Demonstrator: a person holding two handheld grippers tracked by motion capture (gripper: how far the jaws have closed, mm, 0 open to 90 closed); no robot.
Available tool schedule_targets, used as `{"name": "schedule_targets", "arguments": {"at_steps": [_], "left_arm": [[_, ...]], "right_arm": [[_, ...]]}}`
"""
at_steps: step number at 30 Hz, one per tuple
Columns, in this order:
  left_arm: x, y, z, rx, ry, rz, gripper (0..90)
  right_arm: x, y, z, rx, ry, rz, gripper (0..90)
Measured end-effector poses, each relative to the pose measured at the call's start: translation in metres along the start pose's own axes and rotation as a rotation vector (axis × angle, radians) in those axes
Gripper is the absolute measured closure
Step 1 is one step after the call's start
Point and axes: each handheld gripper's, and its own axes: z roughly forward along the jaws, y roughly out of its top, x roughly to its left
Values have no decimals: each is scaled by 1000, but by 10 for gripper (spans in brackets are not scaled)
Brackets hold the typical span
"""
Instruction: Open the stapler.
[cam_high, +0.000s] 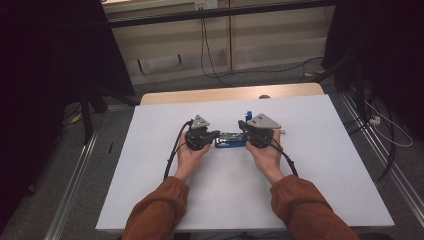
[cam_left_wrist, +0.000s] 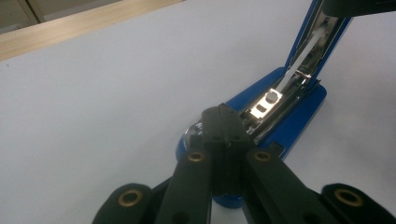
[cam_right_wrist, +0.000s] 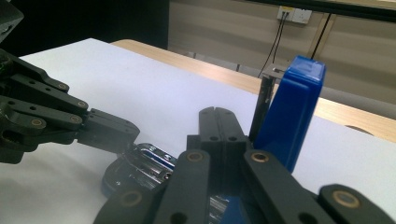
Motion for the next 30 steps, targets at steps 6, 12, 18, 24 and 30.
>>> {"name": "schedule_targets", "arguments": {"at_steps": [6, 12, 18, 24, 30], "left_arm": [[0, 0, 0, 0, 1, 1, 900], [0, 0, 0, -1, 3, 7, 900], [0, 0, 0, -1, 2, 7, 900], [0, 0, 0, -2, 3, 8, 900], [0, 0, 0, 0, 3, 10, 900]], "right_arm": [[0, 0, 0, -2, -3, 0, 900], [-4, -1, -3, -1, -14, 6, 900], [-9, -2, -6, 2, -14, 21, 900], [-9, -1, -7, 7, -17, 13, 900], [-10, -1, -8, 10, -23, 6, 900]]}}
